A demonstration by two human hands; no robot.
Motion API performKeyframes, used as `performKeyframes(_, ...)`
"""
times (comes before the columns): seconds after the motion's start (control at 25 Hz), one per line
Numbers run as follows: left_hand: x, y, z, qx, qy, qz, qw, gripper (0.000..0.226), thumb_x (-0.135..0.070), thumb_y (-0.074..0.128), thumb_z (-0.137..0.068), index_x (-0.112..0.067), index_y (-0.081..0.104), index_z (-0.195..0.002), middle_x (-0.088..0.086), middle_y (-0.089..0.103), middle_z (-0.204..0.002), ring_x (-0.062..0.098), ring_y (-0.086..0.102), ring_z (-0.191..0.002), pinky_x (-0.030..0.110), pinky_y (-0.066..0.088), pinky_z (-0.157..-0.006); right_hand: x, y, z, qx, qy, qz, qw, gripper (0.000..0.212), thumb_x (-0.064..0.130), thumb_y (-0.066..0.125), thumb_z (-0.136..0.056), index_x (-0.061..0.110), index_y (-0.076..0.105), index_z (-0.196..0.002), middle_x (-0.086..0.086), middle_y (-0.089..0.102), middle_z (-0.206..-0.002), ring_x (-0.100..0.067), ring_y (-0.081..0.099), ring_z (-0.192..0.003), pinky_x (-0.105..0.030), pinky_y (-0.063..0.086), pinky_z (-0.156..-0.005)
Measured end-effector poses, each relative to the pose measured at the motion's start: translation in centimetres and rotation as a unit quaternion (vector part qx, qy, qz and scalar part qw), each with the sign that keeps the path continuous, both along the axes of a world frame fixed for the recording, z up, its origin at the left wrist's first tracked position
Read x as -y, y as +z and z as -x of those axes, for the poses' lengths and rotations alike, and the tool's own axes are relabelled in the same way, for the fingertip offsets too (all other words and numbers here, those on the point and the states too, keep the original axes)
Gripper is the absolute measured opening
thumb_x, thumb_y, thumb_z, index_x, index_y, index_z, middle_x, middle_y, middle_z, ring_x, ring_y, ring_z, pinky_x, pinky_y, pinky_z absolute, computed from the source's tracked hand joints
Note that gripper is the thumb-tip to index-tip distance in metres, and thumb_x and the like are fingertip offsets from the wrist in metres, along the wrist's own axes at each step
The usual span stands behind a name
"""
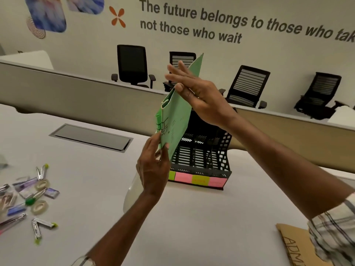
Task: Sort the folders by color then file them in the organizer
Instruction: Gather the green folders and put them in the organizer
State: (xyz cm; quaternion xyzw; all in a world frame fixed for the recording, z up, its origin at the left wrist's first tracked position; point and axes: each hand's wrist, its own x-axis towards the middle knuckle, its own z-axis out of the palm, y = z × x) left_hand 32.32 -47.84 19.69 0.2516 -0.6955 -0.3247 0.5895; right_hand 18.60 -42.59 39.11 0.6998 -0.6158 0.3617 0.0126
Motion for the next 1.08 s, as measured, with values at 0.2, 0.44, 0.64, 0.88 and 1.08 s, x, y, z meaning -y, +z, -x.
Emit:
performKeyframes(0.2,2.0,-1.2,2.8,-0.002,0.014,-0.01,1.0,0.035,-0.02,0.063,-0.1,-0.006,0.059,-0.133,0.007,0.065,-0.129,0.02,0.065,-0.119,0.036,0.065,-0.075,3.4,-0.3,0.9,0.033,-0.012,-0.021,0.999,0.042,0.024,0.051,-0.104,0.006,0.052,-0.143,-0.007,0.036,-0.16,-0.017,0.014,-0.155,-0.046,0.018,-0.126)
performKeyframes(0.44,2.9,-2.1,5.6,0.006,0.017,0.021,1.0,0.042,-0.012,0.07,-0.097,-0.016,0.052,-0.135,0.006,0.061,-0.132,0.015,0.062,-0.12,0.039,0.066,-0.073,4.3,-2.0,3.1,0.139,-0.026,-0.033,0.989,0.043,0.007,0.05,-0.101,0.007,0.05,-0.144,-0.007,0.035,-0.161,-0.016,0.01,-0.155,-0.05,0.013,-0.126)
performKeyframes(0.64,2.5,-2.3,6.4,-0.023,-0.005,0.0,1.0,0.043,-0.014,0.07,-0.097,-0.021,0.045,-0.132,0.001,0.053,-0.134,0.018,0.057,-0.129,0.041,0.066,-0.073,4.3,-1.9,3.3,0.145,0.016,-0.02,0.989,0.05,-0.001,0.05,-0.096,0.003,0.047,-0.145,-0.011,0.035,-0.16,-0.021,0.013,-0.155,-0.047,0.014,-0.127)
performKeyframes(0.88,-0.7,-4.5,5.0,-0.035,0.005,-0.022,0.999,0.049,-0.012,0.07,-0.094,-0.021,0.041,-0.133,0.003,0.05,-0.137,0.01,0.056,-0.129,0.031,0.065,-0.073,2.7,-3.3,0.0,0.105,0.04,-0.05,0.992,0.051,0.003,0.052,-0.094,0.003,0.047,-0.145,-0.011,0.035,-0.16,-0.021,0.013,-0.155,-0.041,0.012,-0.127)
performKeyframes(1.08,-2.2,-5.9,2.8,-0.023,0.023,-0.068,0.997,0.055,-0.016,0.073,-0.089,-0.018,0.04,-0.133,0.003,0.046,-0.137,-0.004,0.052,-0.121,0.031,0.065,-0.071,0.7,-5.0,-3.6,0.053,0.055,-0.027,0.997,0.05,0.007,0.055,-0.094,0.003,0.049,-0.144,-0.011,0.038,-0.158,-0.02,0.01,-0.155,-0.014,0.004,-0.121)
